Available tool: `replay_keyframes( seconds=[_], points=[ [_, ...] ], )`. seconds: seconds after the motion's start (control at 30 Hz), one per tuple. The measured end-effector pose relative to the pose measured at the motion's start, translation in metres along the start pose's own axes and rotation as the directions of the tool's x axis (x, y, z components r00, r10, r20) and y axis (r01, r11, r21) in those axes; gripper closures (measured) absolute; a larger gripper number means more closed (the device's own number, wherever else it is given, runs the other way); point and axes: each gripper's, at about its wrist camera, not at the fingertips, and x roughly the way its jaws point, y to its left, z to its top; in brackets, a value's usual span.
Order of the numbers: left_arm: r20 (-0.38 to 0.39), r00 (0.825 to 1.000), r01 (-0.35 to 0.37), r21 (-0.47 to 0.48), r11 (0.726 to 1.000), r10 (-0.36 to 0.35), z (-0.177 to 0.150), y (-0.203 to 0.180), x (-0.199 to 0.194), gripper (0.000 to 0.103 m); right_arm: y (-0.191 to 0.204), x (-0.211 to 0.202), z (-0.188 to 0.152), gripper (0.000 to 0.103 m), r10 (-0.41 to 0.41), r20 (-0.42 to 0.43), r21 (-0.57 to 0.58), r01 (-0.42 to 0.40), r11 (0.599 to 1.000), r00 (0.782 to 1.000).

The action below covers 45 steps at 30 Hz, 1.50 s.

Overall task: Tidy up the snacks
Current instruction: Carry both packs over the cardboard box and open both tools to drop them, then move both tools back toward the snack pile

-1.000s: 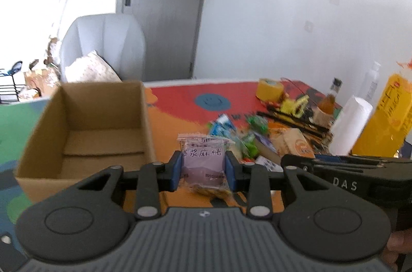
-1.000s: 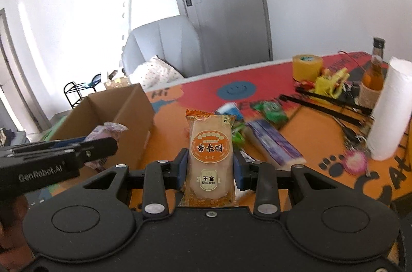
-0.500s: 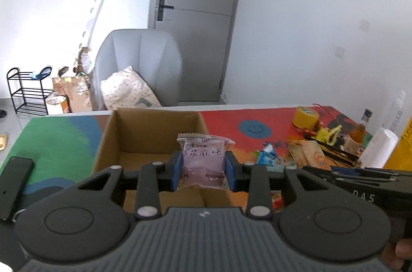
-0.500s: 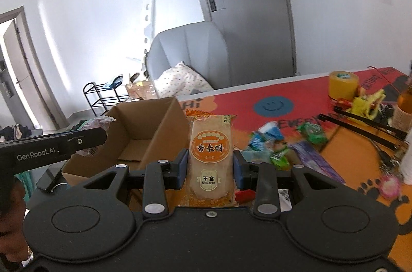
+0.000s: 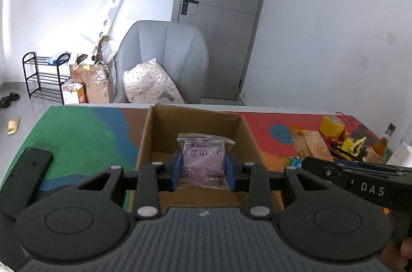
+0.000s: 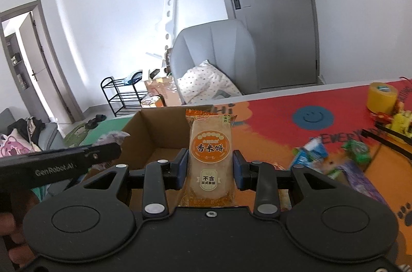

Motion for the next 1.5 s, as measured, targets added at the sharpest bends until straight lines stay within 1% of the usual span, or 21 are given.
replay_keyframes(
  seconds=[0.33, 0.4, 0.57, 0.6, 0.63, 0.67, 0.7, 0.73, 0.8, 0.87, 0.93, 0.97, 1.03, 1.07, 1.13, 1.27, 1.37, 1.43, 1.5],
  points=[
    [-0.046, 0.999, -0.009, -0.056, 0.998, 0.006, 0.0, 0.023, 0.027, 0.069, 0.022, 0.036, 0.009, 0.069, 0.041, -0.034, -0.008, -0.041, 0.999, 0.999],
    [-0.048, 0.999, -0.008, -0.067, 0.998, 0.005, 0.001, 0.026, 0.027, 0.066, 0.023, 0.041, 0.011, 0.069, 0.047, -0.035, -0.001, -0.047, 0.999, 0.998],
    [-0.051, 0.999, -0.019, -0.092, 0.996, 0.014, 0.004, 0.033, 0.029, 0.064, 0.028, 0.05, 0.015, 0.069, 0.081, -0.037, 0.018, -0.08, 0.997, 0.996],
    [-0.053, 0.998, -0.02, -0.096, 0.995, 0.015, 0.004, 0.034, 0.029, 0.063, 0.029, 0.051, 0.016, 0.065, 0.095, -0.039, 0.024, -0.094, 0.995, 0.995],
    [-0.054, 0.998, -0.022, -0.098, 0.995, 0.017, 0.004, 0.036, 0.03, 0.061, 0.029, 0.05, 0.017, 0.058, 0.107, -0.038, 0.031, -0.106, 0.994, 0.994],
    [-0.055, 0.998, -0.027, -0.102, 0.994, 0.022, 0.004, 0.037, 0.029, 0.06, 0.029, 0.048, 0.017, 0.054, 0.11, -0.034, 0.034, -0.109, 0.994, 0.993],
    [-0.055, 0.998, -0.029, -0.107, 0.994, 0.023, 0.003, 0.037, 0.029, 0.059, 0.03, 0.046, 0.017, 0.048, 0.108, -0.03, 0.033, -0.107, 0.994, 0.994],
    [-0.056, 0.998, -0.024, -0.113, 0.993, 0.018, 0.003, 0.038, 0.029, 0.055, 0.029, 0.044, 0.016, 0.047, 0.103, -0.024, 0.032, -0.102, 0.994, 0.994],
    [-0.057, 0.998, -0.032, -0.115, 0.993, 0.026, 0.002, 0.037, 0.027, 0.052, 0.025, 0.039, 0.016, 0.047, 0.091, -0.019, 0.041, -0.09, 0.995, 0.996],
    [-0.055, 0.998, -0.024, -0.113, 0.993, 0.018, 0.002, 0.035, 0.025, 0.049, 0.02, 0.034, 0.015, 0.046, 0.083, -0.019, 0.057, -0.082, 0.995, 0.996],
    [-0.053, 0.998, -0.026, -0.118, 0.993, 0.02, 0.002, 0.033, 0.022, 0.04, 0.015, 0.029, 0.013, 0.045, 0.066, -0.02, 0.067, -0.065, 0.996, 0.998],
    [-0.05, 0.999, -0.02, -0.118, 0.993, 0.014, 0.002, 0.032, 0.02, 0.038, 0.012, 0.027, 0.012, 0.044, 0.059, -0.02, 0.071, -0.057, 0.996, 0.998],
    [-0.043, 0.999, -0.021, -0.115, 0.993, 0.016, 0.002, 0.028, 0.02, 0.027, 0.008, 0.023, 0.009, 0.04, 0.048, -0.019, 0.078, -0.046, 0.996, 0.999],
    [-0.035, 0.999, -0.028, -0.11, 0.994, 0.024, 0.001, 0.025, 0.017, 0.025, 0.006, 0.02, 0.008, 0.039, 0.043, -0.018, 0.082, -0.042, 0.996, 0.999],
    [-0.02, 0.999, -0.048, -0.094, 0.994, 0.047, 0.0, 0.019, 0.014, 0.018, 0.002, 0.015, 0.004, 0.033, 0.037, -0.017, 0.09, -0.036, 0.995, 0.999],
    [-0.029, 0.998, -0.066, -0.074, 0.995, 0.064, -0.003, 0.011, 0.011, 0.014, -0.009, 0.005, -0.002, 0.03, 0.043, -0.023, 0.119, -0.04, 0.992, 0.999],
    [-0.05, 0.996, -0.071, -0.065, 0.995, 0.068, -0.003, 0.004, 0.011, 0.012, -0.016, -0.002, -0.006, 0.025, 0.027, -0.024, 0.13, -0.023, 0.991, 0.999],
    [-0.073, 0.996, -0.064, -0.066, 0.996, 0.059, -0.004, 0.0, 0.012, 0.01, -0.019, -0.007, -0.008, 0.02, 0.015, -0.026, 0.133, -0.011, 0.991, 1.0],
    [-0.081, 0.996, -0.048, -0.074, 0.996, 0.042, -0.007, -0.004, 0.01, 0.01, -0.022, -0.011, -0.012, 0.018, 0.004, -0.036, 0.131, 0.0, 0.991, 0.999]
  ],
)
